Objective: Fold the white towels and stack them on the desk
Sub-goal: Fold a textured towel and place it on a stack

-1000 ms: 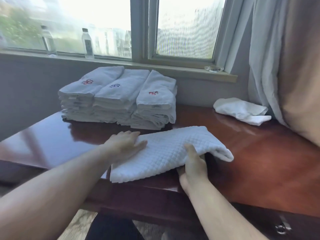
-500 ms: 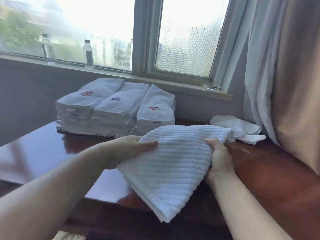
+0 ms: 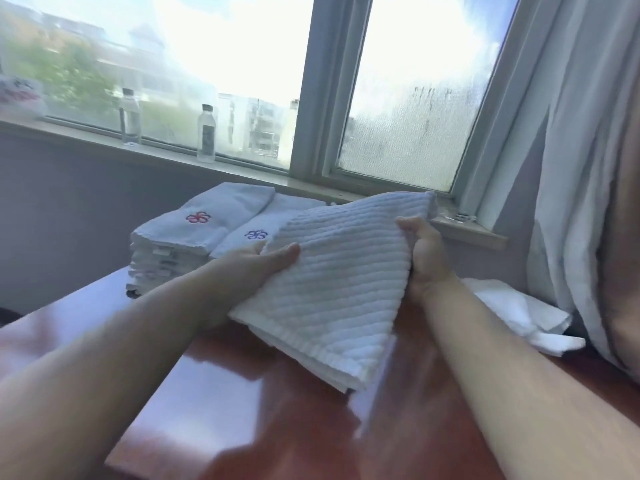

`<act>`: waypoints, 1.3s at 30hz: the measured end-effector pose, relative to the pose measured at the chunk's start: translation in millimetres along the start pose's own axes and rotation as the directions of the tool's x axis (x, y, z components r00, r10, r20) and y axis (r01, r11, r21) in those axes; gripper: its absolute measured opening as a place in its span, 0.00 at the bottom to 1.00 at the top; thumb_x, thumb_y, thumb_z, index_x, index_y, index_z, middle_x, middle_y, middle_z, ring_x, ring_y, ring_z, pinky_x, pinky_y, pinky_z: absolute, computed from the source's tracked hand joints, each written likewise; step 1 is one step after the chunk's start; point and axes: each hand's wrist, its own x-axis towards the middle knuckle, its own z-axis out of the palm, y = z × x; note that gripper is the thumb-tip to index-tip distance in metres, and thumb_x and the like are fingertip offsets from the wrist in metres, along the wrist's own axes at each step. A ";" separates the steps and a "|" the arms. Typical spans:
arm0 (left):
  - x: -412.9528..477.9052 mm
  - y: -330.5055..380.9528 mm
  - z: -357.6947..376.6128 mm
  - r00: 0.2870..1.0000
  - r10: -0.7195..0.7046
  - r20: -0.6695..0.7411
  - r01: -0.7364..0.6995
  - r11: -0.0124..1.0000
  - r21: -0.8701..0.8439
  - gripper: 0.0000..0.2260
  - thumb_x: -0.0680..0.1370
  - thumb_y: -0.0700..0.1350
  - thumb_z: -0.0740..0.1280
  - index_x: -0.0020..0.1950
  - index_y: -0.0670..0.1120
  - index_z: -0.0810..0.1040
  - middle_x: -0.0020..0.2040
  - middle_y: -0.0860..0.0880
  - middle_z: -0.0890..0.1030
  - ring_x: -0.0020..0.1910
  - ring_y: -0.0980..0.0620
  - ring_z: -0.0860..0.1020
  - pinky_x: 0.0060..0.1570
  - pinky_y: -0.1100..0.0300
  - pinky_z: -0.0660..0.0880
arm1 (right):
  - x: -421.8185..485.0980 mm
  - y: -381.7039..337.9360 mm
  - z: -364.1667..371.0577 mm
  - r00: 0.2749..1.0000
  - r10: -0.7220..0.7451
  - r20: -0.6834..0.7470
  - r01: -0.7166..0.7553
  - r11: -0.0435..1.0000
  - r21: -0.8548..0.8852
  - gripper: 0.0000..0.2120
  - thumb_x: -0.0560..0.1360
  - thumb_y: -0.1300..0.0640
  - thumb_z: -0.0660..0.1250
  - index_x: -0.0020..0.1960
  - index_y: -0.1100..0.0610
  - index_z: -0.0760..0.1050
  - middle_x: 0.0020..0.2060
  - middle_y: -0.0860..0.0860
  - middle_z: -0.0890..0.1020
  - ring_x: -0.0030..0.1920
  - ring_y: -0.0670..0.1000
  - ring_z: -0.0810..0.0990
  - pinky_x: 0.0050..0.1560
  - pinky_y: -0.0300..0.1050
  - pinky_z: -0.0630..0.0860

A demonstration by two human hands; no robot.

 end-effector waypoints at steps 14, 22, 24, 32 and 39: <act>162.5 39.3 -123.3 0.992 0.029 -0.123 -0.038 0.997 -0.067 0.18 0.76 0.54 0.72 0.63 0.49 0.81 0.56 0.44 0.85 0.52 0.44 0.85 0.52 0.47 0.83 | 233.0 20.0 82.9 1.000 -0.021 0.022 0.022 0.998 -0.058 0.24 0.77 0.61 0.60 0.72 0.67 0.71 0.64 0.66 0.78 0.63 0.68 0.79 0.64 0.67 0.75; 206.7 -10.0 -137.1 0.839 -0.199 -0.507 0.467 0.740 0.483 0.31 0.80 0.66 0.60 0.71 0.43 0.74 0.69 0.42 0.74 0.66 0.41 0.75 0.68 0.47 0.72 | 267.6 107.3 40.9 0.971 0.178 -0.161 -0.211 0.953 -0.218 0.13 0.76 0.63 0.63 0.58 0.68 0.78 0.57 0.68 0.81 0.52 0.67 0.83 0.56 0.69 0.79; 201.5 -8.8 -143.4 0.876 -0.198 -0.441 0.387 0.834 0.394 0.25 0.80 0.65 0.62 0.60 0.46 0.82 0.58 0.46 0.83 0.56 0.44 0.82 0.60 0.47 0.78 | 267.1 107.5 36.6 0.975 0.126 -0.184 -0.151 0.980 -0.128 0.07 0.72 0.62 0.67 0.49 0.62 0.79 0.46 0.64 0.84 0.43 0.62 0.83 0.48 0.61 0.83; 192.6 -12.2 -135.6 0.890 -0.015 -0.456 0.364 0.625 0.691 0.20 0.81 0.62 0.60 0.52 0.47 0.81 0.48 0.50 0.83 0.48 0.51 0.80 0.39 0.60 0.70 | 255.2 106.2 33.5 0.964 0.041 -0.264 -0.114 0.957 -0.267 0.06 0.70 0.57 0.66 0.34 0.55 0.74 0.32 0.52 0.78 0.31 0.53 0.78 0.36 0.49 0.76; 185.0 -10.0 -110.4 0.903 0.333 -0.269 0.056 0.531 0.846 0.27 0.78 0.68 0.59 0.74 0.59 0.68 0.73 0.54 0.71 0.72 0.53 0.68 0.71 0.53 0.64 | 251.2 94.6 33.3 0.901 -0.429 -0.059 0.114 0.368 -0.923 0.12 0.76 0.54 0.64 0.58 0.50 0.80 0.58 0.50 0.80 0.63 0.54 0.75 0.58 0.45 0.72</act>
